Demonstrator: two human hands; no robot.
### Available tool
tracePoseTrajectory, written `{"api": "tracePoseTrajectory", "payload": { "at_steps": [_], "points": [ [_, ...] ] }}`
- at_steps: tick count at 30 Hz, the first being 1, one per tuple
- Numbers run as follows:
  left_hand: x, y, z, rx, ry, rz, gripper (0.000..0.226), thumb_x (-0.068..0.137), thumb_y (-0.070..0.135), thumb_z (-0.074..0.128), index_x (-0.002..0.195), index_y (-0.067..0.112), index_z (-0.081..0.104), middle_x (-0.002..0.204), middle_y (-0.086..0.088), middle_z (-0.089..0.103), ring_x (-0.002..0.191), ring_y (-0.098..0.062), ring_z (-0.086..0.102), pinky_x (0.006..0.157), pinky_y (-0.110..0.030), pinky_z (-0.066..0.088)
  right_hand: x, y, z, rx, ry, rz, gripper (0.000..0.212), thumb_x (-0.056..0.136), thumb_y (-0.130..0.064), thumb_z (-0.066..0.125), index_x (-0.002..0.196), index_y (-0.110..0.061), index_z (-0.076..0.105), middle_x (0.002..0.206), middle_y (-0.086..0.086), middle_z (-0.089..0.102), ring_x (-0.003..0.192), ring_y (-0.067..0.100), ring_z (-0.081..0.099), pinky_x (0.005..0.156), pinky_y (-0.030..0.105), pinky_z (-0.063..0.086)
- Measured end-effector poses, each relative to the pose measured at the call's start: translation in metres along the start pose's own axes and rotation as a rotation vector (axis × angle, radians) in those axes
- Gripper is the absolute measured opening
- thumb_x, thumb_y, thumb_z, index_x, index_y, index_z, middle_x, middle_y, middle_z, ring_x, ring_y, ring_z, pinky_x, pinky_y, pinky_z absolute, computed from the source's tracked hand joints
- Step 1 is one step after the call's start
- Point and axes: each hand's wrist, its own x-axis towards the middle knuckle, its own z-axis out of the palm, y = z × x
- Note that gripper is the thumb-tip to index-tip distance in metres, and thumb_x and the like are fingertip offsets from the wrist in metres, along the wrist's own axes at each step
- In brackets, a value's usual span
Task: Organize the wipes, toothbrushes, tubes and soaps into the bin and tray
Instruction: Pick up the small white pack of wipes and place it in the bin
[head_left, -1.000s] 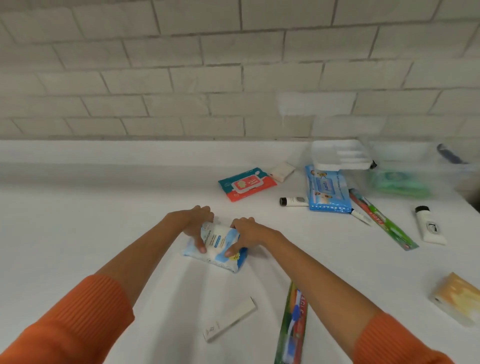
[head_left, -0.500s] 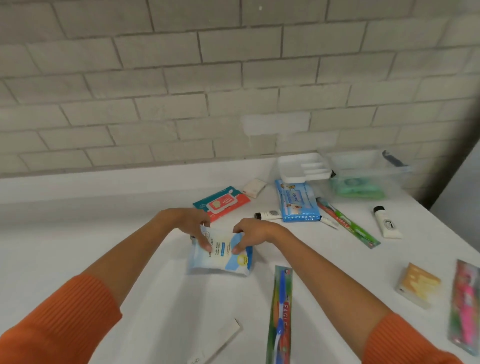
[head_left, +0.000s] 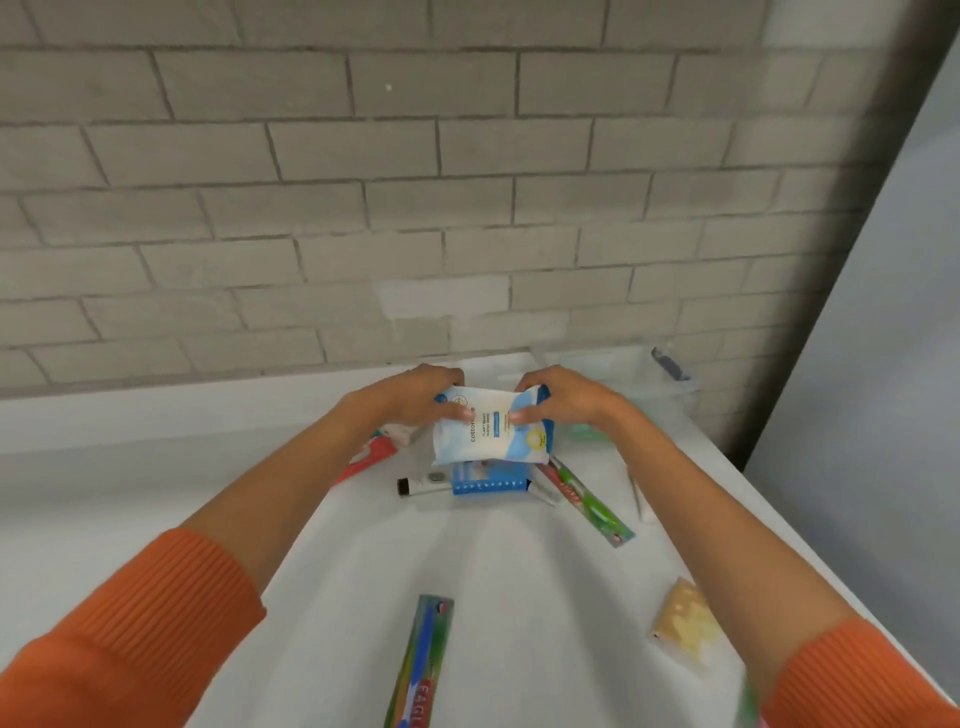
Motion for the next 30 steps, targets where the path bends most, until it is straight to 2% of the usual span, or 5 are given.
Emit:
{"api": "tracePoseTrajectory", "payload": {
  "at_steps": [6, 13, 17, 23, 30],
  "points": [
    [0.053, 0.060, -0.007, 0.042, 0.153, 0.053, 0.029, 0.091, 0.039, 0.053, 0.097, 0.011, 0.047, 0.094, -0.004, 0.048, 0.085, -0.020, 0.048, 0.071, -0.033, 0.040, -0.003, 0.036, -0.073, -0.031, 0.122, -0.028, 0.034, 0.078, -0.023, 0.074, 0.106, -0.007, 0.062, 0.095, 0.010, 0.062, 0.082, 0.019, 0.057, 0.059, 0.018, 0.042],
    [0.116, 0.104, 0.003, 0.016, 0.371, 0.023, 0.034, 0.093, 0.039, 0.050, 0.109, 0.009, 0.047, 0.105, -0.006, 0.052, 0.087, -0.019, 0.046, 0.070, -0.033, 0.037, 0.016, 0.086, -0.133, 0.047, 0.226, -0.045, 0.024, 0.079, -0.018, 0.072, 0.099, -0.006, 0.064, 0.099, 0.011, 0.068, 0.083, 0.019, 0.061, 0.060, 0.016, 0.046],
    [0.147, 0.110, 0.016, -0.050, 0.436, 0.021, 0.033, 0.092, 0.035, 0.052, 0.110, 0.007, 0.049, 0.113, -0.011, 0.055, 0.105, -0.024, 0.049, 0.079, -0.035, 0.040, 0.039, 0.116, -0.148, 0.102, 0.246, -0.049, 0.021, 0.078, -0.016, 0.073, 0.096, -0.008, 0.065, 0.101, 0.015, 0.070, 0.081, 0.020, 0.064, 0.056, 0.014, 0.048],
    [0.188, 0.109, 0.033, 0.119, 0.348, -0.014, 0.039, 0.093, 0.034, 0.050, 0.118, 0.003, 0.051, 0.118, -0.014, 0.053, 0.115, -0.026, 0.044, 0.090, -0.035, 0.039, 0.076, 0.155, -0.150, 0.002, 0.202, -0.039, 0.028, 0.074, -0.015, 0.077, 0.097, -0.002, 0.068, 0.093, 0.011, 0.068, 0.080, 0.017, 0.060, 0.048, 0.001, 0.040],
    [0.237, 0.098, 0.062, 0.449, 0.119, -0.081, 0.046, 0.091, 0.038, 0.051, 0.122, 0.005, 0.055, 0.129, -0.011, 0.049, 0.123, -0.027, 0.040, 0.102, -0.036, 0.033, 0.121, 0.191, -0.132, -0.193, -0.022, 0.072, 0.038, 0.077, -0.021, 0.075, 0.109, -0.004, 0.064, 0.112, 0.016, 0.063, 0.086, 0.018, 0.052, 0.055, 0.013, 0.035]
  ]
}}
